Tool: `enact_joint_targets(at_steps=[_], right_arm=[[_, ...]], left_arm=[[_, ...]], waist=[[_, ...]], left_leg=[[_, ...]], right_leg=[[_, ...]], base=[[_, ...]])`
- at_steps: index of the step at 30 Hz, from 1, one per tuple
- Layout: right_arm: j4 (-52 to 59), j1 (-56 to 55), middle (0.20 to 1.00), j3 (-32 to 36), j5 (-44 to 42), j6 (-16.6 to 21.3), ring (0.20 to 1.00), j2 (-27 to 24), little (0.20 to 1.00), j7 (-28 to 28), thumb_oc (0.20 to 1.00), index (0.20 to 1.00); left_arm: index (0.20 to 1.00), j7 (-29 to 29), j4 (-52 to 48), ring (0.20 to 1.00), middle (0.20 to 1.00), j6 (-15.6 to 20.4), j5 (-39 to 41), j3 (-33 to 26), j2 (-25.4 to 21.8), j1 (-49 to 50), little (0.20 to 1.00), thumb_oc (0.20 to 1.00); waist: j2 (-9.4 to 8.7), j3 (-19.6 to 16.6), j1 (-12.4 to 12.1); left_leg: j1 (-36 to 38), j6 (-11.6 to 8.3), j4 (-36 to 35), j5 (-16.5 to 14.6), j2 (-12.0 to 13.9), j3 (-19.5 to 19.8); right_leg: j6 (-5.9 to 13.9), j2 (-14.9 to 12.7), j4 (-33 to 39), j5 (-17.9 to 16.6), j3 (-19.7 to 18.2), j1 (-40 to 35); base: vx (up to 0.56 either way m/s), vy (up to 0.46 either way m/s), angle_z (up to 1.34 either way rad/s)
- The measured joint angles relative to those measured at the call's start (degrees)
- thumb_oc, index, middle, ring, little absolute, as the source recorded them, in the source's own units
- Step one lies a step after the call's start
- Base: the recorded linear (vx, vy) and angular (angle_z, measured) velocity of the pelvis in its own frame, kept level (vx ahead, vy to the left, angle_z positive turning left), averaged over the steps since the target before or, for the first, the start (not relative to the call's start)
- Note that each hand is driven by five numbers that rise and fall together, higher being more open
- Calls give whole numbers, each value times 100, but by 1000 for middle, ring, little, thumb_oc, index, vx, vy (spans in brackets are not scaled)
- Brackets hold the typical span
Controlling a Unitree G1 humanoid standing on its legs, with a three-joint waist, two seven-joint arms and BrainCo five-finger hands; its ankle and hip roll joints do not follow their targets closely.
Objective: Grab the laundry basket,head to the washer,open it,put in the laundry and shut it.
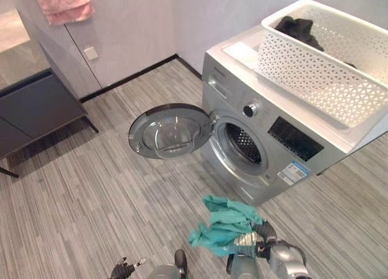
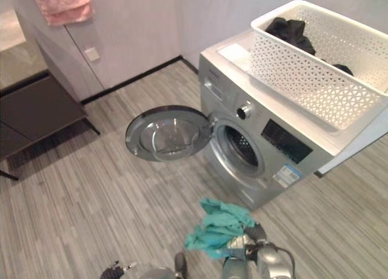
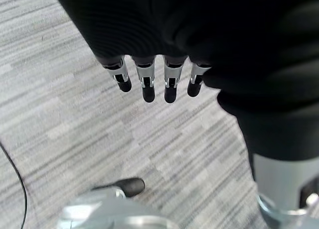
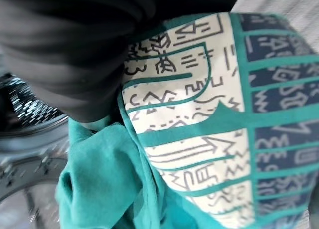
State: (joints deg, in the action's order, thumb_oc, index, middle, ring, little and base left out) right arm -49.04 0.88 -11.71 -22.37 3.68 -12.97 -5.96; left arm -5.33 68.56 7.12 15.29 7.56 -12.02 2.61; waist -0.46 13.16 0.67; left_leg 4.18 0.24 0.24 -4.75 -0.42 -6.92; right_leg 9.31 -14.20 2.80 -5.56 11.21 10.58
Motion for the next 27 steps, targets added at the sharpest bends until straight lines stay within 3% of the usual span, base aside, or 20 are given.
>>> enact_joint_targets(at_steps=[1, 2, 3, 4, 5, 6, 8, 9, 11, 12, 13, 14, 15, 18, 20, 21, 22, 24, 26, 27], right_arm=[[-128, -123, 200, 18, -35, 15, 200, -12, 200, -13, 200, 200], [-179, -192, 200, 40, -50, 13, 200, -18, 200, -15, 200, 200], [-223, -177, 200, 92, -169, 8, 200, -29, 200, -26, 200, 200], [-251, -154, 200, 145, -174, 8, 200, -1, 200, -27, 200, 200], [-245, -87, 200, 137, -270, 16, 200, -19, 200, -25, 200, 200], [-108, -43, 200, 140, -403, 70, 200, -67, 200, -30, 200, 200], [-88, 9, 200, 138, -520, 172, 200, -100, 200, -44, 200, 200], [-101, 0, 200, 138, -639, 172, 200, -113, 200, -55, 200, 200], [-108, -9, 200, 137, -668, 165, 200, -116, 200, -76, 200, 200], [-103, -10, 200, 134, -698, 161, 200, -97, 200, -118, 200, 200], [-100, -7, 200, 118, -735, 162, 200, -93, 200, -126, 200, 200], [-216, 73, 200, 142, -783, 165, 200, -108, 200, -130, 200, 200], [-308, 114, 200, 151, -788, 160, 200, -109, 200, -137, 200, 200], [-369, 154, 200, 149, -787, 153, 200, -111, 200, -124, 200, 200], [-369, 185, 200, 165, -781, 145, 200, -222, 200, -128, 200, 200], [-352, 180, 200, 178, -777, 133, 200, -211, 200, -131, 200, 200], [-350, 193, 200, 223, -777, 117, 200, -225, 200, -130, 200, 200], [-345, 196, 200, 146, -776, 93, 200, -5, 200, -112, 200, 200], [-357, 223, 200, 140, -784, 88, 200, 166, 200, -105, 200, 200], [-361, 300, 200, 140, -787, 83, 200, 227, 200, -105, 200, 200]], left_arm=[[1000, 3, 0, 1000, 1000, 20, -1, -8, 144, -15, 1000, 1000], [1000, -5, -6, 1000, 1000, 21, 5, 7, 124, -35, 1000, 1000], [1000, 2, -66, 1000, 1000, 32, 8, 24, 131, -39, 1000, 1000], [1000, -2, -142, 1000, 1000, 32, 39, 24, 65, -81, 1000, 1000], [1000, -15, -260, 1000, 1000, 30, 67, 27, 25, -24, 1000, 1000], [1000, -30, -298, 1000, 1000, 23, 193, 18, 50, 98, 1000, 1000], [1000, -53, -466, 1000, 1000, 12, 271, 4, 46, 114, 1000, 1000], [1000, -50, -684, 1000, 1000, 16, 275, 9, -53, 102, 1000, 1000], [1000, -51, -771, 1000, 1000, 32, 280, 29, -117, -17, 1000, 1000], [1000, -57, -824, 1000, 1000, 21, 280, 72, -149, -58, 1000, 1000], [1000, -57, -874, 1000, 1000, 20, 280, 98, -144, -31, 1000, 1000], [1000, -52, -844, 1000, 1000, 27, 276, 262, -95, -118, 1000, 1000], [1000, -53, -801, 1000, 1000, 27, 276, 279, -61, -187, 1000, 1000], [1000, -35, -761, 1000, 1000, 24, 264, 286, -7, -197, 1000, 1000], [1000, -18, -688, 1000, 1000, 21, 252, 362, 74, -220, 1000, 1000], [1000, -1, -667, 1000, 1000, 24, 211, 429, 106, -209, 1000, 1000], [1000, 1, -670, 1000, 1000, 22, 209, 454, 102, -192, 1000, 1000], [1000, -5, -670, 1000, 1000, 29, 206, 489, -5, -155, 1000, 1000], [1000, -19, -684, 1000, 1000, 31, 211, 501, -101, -193, 1000, 1000], [1000, -56, -678, 1000, 1000, 40, 213, 503, -135, -248, 1000, 1000]], waist=[[101, -66, 92], [91, -90, 150], [168, -106, 144], [75, -65, 116], [-11, -65, -28], [-24, -85, -145], [-16, -70, -137], [-25, -55, -132], [-95, 26, -75], [-131, 38, -54], [-62, -2, -57], [105, 29, -45], [155, 59, -44], [302, 68, -80], [522, 66, -42], [642, 65, -2], [616, 69, -17], [430, 116, -48], [394, 126, -62], [410, 173, -133]], left_leg=[[91, -133, 31, -90, 261, 245], [18, -256, 260, -151, 410, 360], [-354, -685, 1284, -253, 612, 532], [-803, -721, 2119, -257, 672, 558], [-1165, -705, 2933, 17, 733, 625], [-1478, -827, 3681, 284, 857, 886], [-1728, -822, 4048, 519, 1027, 1143], [-1781, -751, 3684, 438, 1206, 963], [-1728, -779, 2983, 463, 1218, 919], [-1598, -817, 1991, 480, 1407, 794], [-1418, -904, 1135, 535, 1489, 791], [-1165, -1053, -303, 659, 1739, 981], [-1130, -1083, -590, 678, 1798, 1075], [-1021, -1140, -531, 718, 1881, 897], [-1000, -1091, -80, 691, 1760, 707], [-916, -1052, -74, 944, 1634, 637], [-893, -987, -34, 1020, 1519, 477], [-813, -784, -20, 963, 1060, 126], [-970, -586, 208, 807, 731, 73], [-1051, -533, 353, 714, 624, -8]], right_leg=[[-45, 202, -402, -201, 51, -72], [-91, 287, -514, -177, 78, -101], [-335, 553, -633, -104, 133, -202], [-483, 567, -651, -37, 159, -239], [-665, 684, -637, -23, 157, -283], [-888, 850, -603, -17, 79, -413], [-1092, 1048, -574, 132, 91, -503], [-1130, 1070, -460, 155, 199, -617], [-1263, 1074, -466, 164, 287, -656], [-1160, 1115, -401, 227, 261, -680], [-1114, 1159, -370, 241, 251, -681], [-968, 1311, -374, 287, 225, -672], [-1016, 1368, -390, 310, 211, -674], [-910, 1364, -474, 390, 58, -778], [-779, 1270, -678, 486, -26, -739], [-660, 1143, -824, 559, -185, -659], [-607, 987, -916, 613, -274, -577], [-487, 379, -988, 574, -221, -550], [-405, -87, -912, 497, -310, -530], [-125, -215, -862, 409, -371, -501]], base=[[353, -348, 105], [112, -251, 129], [78, -230, 81], [51, -140, 35], [154, -173, -43], [184, -117, -56], [199, -60, -14], [107, 36, 29], [181, 183, 20], [298, 361, -4], [287, 397, -11], [205, 315, -9], [222, 330, -18], [209, 362, -39], [134, 268, -39], [78, 241, -41], [34, 221, -51], [22, 212, -39], [30, 191, -8], [58, 170, -13]])
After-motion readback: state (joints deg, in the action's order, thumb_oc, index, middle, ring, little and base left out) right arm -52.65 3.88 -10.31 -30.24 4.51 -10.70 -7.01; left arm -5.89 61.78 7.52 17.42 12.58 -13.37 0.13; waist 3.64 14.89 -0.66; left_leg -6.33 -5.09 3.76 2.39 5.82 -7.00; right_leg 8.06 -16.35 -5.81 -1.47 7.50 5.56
